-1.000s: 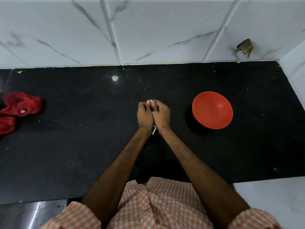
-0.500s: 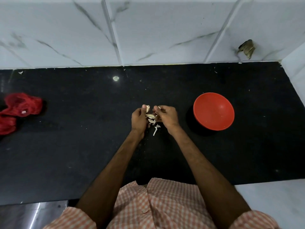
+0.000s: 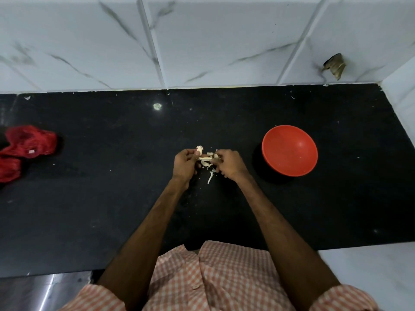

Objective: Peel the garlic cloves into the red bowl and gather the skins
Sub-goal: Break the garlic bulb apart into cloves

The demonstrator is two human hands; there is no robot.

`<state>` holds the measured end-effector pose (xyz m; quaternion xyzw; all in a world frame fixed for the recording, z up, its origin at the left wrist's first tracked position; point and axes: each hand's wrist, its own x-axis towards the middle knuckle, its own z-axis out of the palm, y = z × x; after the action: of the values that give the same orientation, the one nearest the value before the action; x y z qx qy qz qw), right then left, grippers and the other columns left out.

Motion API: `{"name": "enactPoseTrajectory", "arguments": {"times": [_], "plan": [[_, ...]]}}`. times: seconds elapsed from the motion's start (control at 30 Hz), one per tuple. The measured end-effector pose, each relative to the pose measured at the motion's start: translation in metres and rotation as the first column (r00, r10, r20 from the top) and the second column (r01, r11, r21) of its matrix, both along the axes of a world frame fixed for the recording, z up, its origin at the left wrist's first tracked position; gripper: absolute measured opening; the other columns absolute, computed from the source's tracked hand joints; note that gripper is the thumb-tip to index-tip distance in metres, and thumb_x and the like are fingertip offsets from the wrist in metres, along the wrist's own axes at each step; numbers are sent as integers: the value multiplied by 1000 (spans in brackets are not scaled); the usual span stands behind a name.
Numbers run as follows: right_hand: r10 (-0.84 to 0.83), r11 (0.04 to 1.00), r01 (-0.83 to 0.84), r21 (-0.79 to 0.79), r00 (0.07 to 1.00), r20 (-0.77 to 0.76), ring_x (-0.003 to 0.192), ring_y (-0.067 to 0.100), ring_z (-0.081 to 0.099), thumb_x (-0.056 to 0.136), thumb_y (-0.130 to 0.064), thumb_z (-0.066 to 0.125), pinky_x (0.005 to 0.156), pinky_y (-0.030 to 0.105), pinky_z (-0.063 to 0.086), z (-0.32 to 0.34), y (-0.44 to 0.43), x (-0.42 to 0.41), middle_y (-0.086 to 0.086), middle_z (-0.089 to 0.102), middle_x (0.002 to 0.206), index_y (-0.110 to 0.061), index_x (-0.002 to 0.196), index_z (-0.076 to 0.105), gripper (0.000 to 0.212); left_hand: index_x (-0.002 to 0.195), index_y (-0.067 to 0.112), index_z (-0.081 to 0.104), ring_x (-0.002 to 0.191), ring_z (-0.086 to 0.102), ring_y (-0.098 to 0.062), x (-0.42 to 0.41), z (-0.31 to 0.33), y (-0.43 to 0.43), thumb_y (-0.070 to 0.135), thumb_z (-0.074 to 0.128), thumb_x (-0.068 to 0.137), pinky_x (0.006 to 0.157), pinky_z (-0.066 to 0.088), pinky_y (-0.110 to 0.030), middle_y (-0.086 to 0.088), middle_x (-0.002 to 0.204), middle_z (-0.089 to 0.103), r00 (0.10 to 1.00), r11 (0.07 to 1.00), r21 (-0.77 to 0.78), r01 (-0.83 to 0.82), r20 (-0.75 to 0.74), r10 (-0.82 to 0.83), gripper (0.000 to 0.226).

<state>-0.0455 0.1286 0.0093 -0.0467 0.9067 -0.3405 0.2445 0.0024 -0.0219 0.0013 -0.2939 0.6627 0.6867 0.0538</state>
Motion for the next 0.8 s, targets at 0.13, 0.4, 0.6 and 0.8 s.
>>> {"name": "enactPoseTrajectory", "arguments": {"times": [0.13,0.4,0.6,0.8], "plan": [[45,994,-30,103,988,-149,77,15,67,103,-33,52,72,33,49,14,-2,1,1,72,83,-22,106,72,23,98,10,60,52,54,-6,1,3,2,17,58,100,41,37,-19,-9,87,70,1000,1000,11,-15,-14,15,7],[-115,919,75,-387,990,-81,90,8,69,95,-31,68,79,25,52,9,-10,3,-2,75,98,-12,105,75,22,99,3,60,46,48,-3,1,16,10,18,60,99,38,34,-18,-1,69,60,1000,998,66,4,-19,-3,15],[-171,864,126,-488,984,-49,70,3,66,85,-26,79,61,23,50,6,-12,4,-8,72,78,-18,88,74,10,91,8,55,45,48,-2,2,21,12,9,55,101,39,35,-17,-4,72,58,999,985,168,39,-22,-36,10],[-191,856,98,-507,972,-135,61,0,63,84,-13,79,59,23,52,11,-16,5,-10,69,72,-11,84,75,5,87,10,51,44,49,-1,2,27,12,5,49,103,38,31,-15,-5,73,55,999,966,255,49,-12,-48,16]]}}
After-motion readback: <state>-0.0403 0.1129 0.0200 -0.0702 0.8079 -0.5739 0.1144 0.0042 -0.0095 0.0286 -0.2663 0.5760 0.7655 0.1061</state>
